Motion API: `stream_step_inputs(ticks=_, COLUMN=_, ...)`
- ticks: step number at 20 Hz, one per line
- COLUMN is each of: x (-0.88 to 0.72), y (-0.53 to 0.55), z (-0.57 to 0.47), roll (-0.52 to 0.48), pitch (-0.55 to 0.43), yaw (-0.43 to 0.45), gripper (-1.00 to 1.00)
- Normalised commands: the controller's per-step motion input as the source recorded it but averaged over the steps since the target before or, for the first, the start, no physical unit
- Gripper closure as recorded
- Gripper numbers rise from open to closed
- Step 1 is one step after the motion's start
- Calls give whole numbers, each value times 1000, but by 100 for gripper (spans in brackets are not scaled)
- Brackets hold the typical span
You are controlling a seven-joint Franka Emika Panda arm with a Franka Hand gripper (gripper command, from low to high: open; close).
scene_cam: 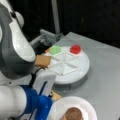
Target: Ingredient selection for cheeseburger or sandwich
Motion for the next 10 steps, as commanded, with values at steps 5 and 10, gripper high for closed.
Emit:
stream_step_inputs(ticks=5, x=301, y=-19, z=-117, roll=-293, pitch=104, yaw=61, gripper=100)
stream_step_inputs(ticks=10, x=238, y=48, z=-137, roll=-201, pitch=83, yaw=38, gripper=100)
